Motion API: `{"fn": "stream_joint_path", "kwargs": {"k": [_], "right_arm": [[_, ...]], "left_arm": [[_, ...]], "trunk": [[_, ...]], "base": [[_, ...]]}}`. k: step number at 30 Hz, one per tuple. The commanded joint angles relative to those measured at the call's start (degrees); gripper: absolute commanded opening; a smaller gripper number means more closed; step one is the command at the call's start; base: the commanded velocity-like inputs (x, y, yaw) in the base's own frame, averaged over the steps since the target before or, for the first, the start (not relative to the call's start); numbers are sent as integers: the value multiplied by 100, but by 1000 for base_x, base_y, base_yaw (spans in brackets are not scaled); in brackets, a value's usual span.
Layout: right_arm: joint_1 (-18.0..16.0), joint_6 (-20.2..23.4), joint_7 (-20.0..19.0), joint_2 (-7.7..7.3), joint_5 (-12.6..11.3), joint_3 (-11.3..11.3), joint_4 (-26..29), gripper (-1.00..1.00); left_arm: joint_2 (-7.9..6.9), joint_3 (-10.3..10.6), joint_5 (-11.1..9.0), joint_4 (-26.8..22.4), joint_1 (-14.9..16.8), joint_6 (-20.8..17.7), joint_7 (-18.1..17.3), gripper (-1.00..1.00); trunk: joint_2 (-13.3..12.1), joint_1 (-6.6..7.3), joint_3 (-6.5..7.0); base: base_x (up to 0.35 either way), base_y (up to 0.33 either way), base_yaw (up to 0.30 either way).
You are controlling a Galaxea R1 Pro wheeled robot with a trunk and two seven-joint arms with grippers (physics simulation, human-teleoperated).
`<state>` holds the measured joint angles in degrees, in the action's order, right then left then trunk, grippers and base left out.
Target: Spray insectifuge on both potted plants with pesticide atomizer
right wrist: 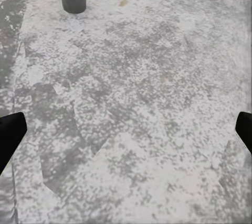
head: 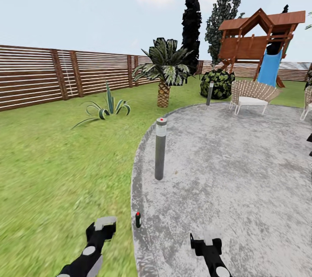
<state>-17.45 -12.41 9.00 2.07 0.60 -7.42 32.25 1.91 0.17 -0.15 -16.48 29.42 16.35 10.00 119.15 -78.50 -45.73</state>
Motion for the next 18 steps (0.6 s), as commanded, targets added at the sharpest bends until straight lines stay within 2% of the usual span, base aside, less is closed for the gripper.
{"fn": "stream_joint_path", "kwargs": {"k": [1,2,4,5,6,9,12,18], "right_arm": [[-4,-9,50,-10,4,-28,33,100],[-4,-9,50,-13,4,-27,65,100],[-4,-5,50,-29,3,-24,315,100],[-4,-3,49,-35,3,-22,399,100],[-4,13,42,-46,2,-19,714,100],[-4,47,32,-54,5,-19,1222,100],[-4,221,32,-57,11,-21,1715,100],[-4,650,25,-64,17,-15,1892,100]], "left_arm": [[85,4,-7,5,182,-142,70,100],[128,3,-6,5,279,-231,88,100],[262,-1,-4,5,698,-608,147,100],[284,-3,-4,4,789,-688,169,100],[327,-4,-7,4,1033,-886,294,100],[352,-8,-10,4,1306,-1045,613,100],[355,-24,-11,10,1367,-1061,819,100],[343,-26,-16,64,1347,-966,811,100]], "trunk": [[2,1,-6],[2,1,-6],[2,1,-6],[2,1,-6],[2,1,-6],[2,1,-6],[2,1,-6],[2,1,-6]], "base": [[0,0,-31],[0,0,-25],[0,0,-13],[0,0,-8],[0,0,-4],[0,0,-2],[0,0,0],[0,0,0]]}}
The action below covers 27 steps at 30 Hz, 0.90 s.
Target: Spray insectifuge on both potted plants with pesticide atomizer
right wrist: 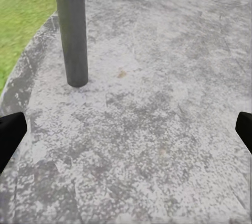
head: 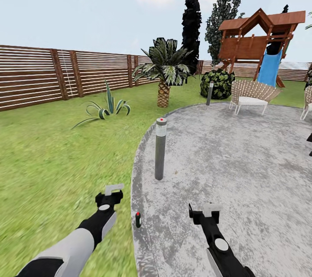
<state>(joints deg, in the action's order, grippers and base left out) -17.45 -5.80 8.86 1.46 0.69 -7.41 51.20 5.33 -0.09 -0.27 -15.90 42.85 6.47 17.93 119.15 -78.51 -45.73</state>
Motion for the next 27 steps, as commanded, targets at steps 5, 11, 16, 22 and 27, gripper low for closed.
{"fn": "stream_joint_path", "kwargs": {"k": [5,11,16,22,27], "right_arm": [[-4,68,44,-40,15,-20,11,100],[-4,82,46,-203,11,-38,13,100],[-4,79,46,-263,10,-41,8,100],[-4,75,46,-268,15,-41,-4,100],[-4,71,49,-269,16,-41,-7,100]], "left_arm": [[14,4,-63,507,-207,769,-13,100],[20,0,-78,909,-390,1513,-18,100],[21,12,-55,940,-517,1576,-18,100],[21,10,-68,942,-564,1597,-18,100],[21,9,-69,940,-567,1600,-18,100]], "trunk": [[2,1,-5],[2,1,-5],[2,1,-5],[2,1,-5],[2,1,-5]], "base": [[0,0,0],[78,-49,0],[226,-153,0],[237,-178,0],[187,-225,0]]}}
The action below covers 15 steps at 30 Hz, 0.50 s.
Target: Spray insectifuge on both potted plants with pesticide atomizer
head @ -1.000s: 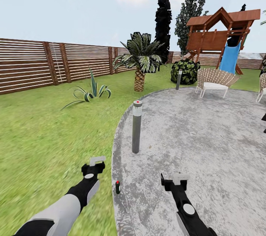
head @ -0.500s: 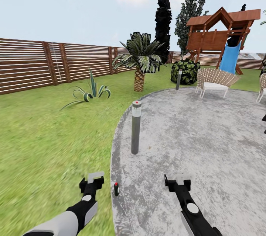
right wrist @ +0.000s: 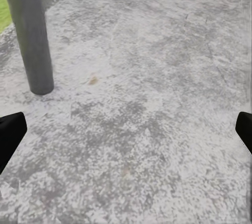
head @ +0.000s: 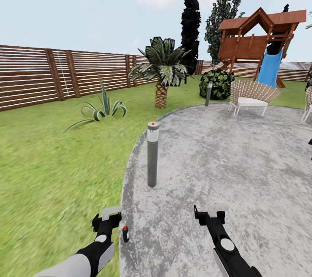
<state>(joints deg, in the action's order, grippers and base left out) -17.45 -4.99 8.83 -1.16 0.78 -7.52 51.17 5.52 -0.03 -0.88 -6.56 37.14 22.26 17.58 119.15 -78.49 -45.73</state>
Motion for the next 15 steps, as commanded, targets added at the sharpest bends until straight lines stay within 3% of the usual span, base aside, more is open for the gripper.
{"fn": "stream_joint_path", "kwargs": {"k": [1,15], "right_arm": [[-4,-10,55,-10,8,-30,-3,100],[-4,-10,58,-8,1,-30,-2,100]], "left_arm": [[2,-2,-9,6,4,29,17,100],[2,11,17,6,-44,89,17,100]], "trunk": [[2,-1,-5],[2,-1,-5]], "base": [[214,-232,0],[226,-202,0]]}}
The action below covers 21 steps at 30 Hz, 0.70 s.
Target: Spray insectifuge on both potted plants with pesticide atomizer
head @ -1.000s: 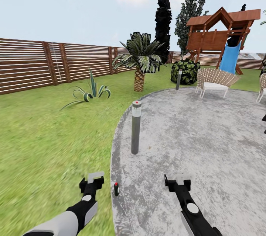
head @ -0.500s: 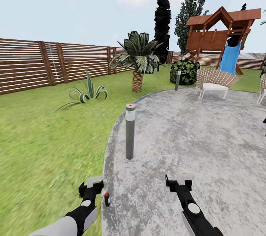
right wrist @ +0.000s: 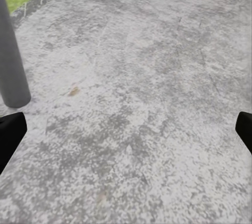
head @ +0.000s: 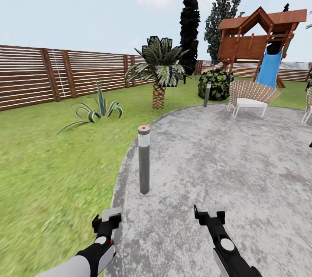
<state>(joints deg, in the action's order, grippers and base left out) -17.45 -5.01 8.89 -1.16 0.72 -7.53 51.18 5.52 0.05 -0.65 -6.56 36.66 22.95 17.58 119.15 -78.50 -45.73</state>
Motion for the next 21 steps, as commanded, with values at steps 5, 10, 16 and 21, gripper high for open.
{"fn": "stream_joint_path", "kwargs": {"k": [5,10,16,21], "right_arm": [[-4,-7,57,-7,7,-25,-3,100],[-4,-1,60,-7,7,-21,-3,100],[-4,1,60,-7,5,33,0,100],[-4,0,60,-7,-1,96,13,100]], "left_arm": [[-6,25,8,-4,0,24,10,100],[-7,37,11,-20,-1,18,9,100],[-7,39,12,-21,-1,16,-63,100],[-15,39,12,-13,-5,16,-110,100]], "trunk": [[2,0,-5],[2,0,-8],[2,0,-26],[203,-110,-120]], "base": [[30,-22,-3],[3,-2,-81],[0,0,-91],[0,0,-16]]}}
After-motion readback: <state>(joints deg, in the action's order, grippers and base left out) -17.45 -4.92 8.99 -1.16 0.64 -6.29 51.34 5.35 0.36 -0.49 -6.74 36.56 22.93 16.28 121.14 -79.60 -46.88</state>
